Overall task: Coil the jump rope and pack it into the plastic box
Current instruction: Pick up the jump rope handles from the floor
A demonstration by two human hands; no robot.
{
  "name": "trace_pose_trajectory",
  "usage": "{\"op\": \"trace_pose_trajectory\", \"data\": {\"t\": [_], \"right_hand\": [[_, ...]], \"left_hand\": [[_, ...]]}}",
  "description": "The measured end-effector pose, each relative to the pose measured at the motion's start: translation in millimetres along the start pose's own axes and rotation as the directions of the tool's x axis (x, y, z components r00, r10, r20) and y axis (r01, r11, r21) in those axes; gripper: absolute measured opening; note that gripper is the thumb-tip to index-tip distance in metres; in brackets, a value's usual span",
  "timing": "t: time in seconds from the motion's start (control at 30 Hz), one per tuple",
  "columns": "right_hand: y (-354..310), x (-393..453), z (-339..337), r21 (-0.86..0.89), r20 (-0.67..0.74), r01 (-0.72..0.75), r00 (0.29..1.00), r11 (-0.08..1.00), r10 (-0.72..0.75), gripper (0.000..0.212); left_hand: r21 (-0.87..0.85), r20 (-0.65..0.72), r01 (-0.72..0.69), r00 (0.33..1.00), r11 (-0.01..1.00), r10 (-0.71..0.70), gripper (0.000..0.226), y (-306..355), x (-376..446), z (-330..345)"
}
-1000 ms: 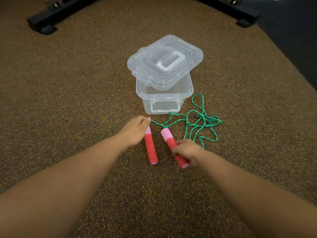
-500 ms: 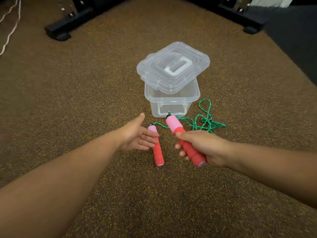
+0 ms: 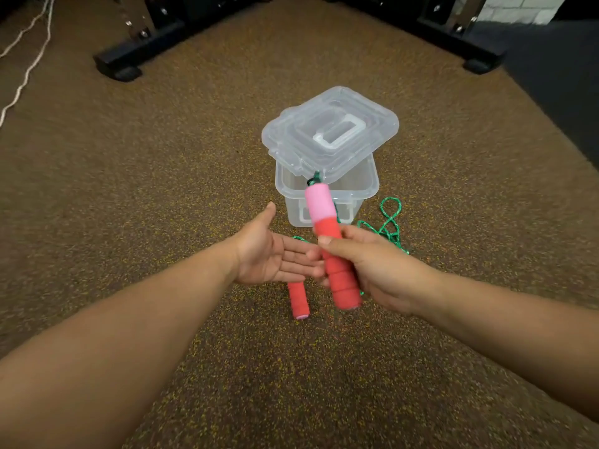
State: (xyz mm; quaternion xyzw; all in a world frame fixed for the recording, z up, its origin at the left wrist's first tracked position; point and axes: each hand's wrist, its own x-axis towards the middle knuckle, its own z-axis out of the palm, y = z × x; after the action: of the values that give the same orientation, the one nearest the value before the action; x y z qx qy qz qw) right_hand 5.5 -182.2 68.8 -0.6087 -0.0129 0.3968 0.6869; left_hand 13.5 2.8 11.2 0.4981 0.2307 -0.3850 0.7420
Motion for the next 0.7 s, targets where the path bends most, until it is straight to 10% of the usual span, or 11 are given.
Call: {"op": "trace_pose_trajectory", "data": {"t": [0.23,0.4,0.7], "right_hand": [[-39.8,-5.1,7.1,-0.162,-0.010,0.377,0.923,0.912,-0.384,0.011],[-1.8,-11.9,11.5,-0.307,0.191,0.128,0.979,0.943,-0.071,0.017],[36.0,-16.2,5.1,-0.408,0.250,0.040,0.966,0.912,0.070,0.016]], "left_hand": [[-0.036,0.069,0.005,0.998,0.999,-0.002,0.114,3.7,-5.6,-0.6],[-0.129,0.047,-0.046,0.998,0.991,0.052,0.100,5.6,-8.9,2.2],[-0.214,0.030,-0.099,0.994,0.972,0.107,0.109,17.0,-12.3,3.7]]}}
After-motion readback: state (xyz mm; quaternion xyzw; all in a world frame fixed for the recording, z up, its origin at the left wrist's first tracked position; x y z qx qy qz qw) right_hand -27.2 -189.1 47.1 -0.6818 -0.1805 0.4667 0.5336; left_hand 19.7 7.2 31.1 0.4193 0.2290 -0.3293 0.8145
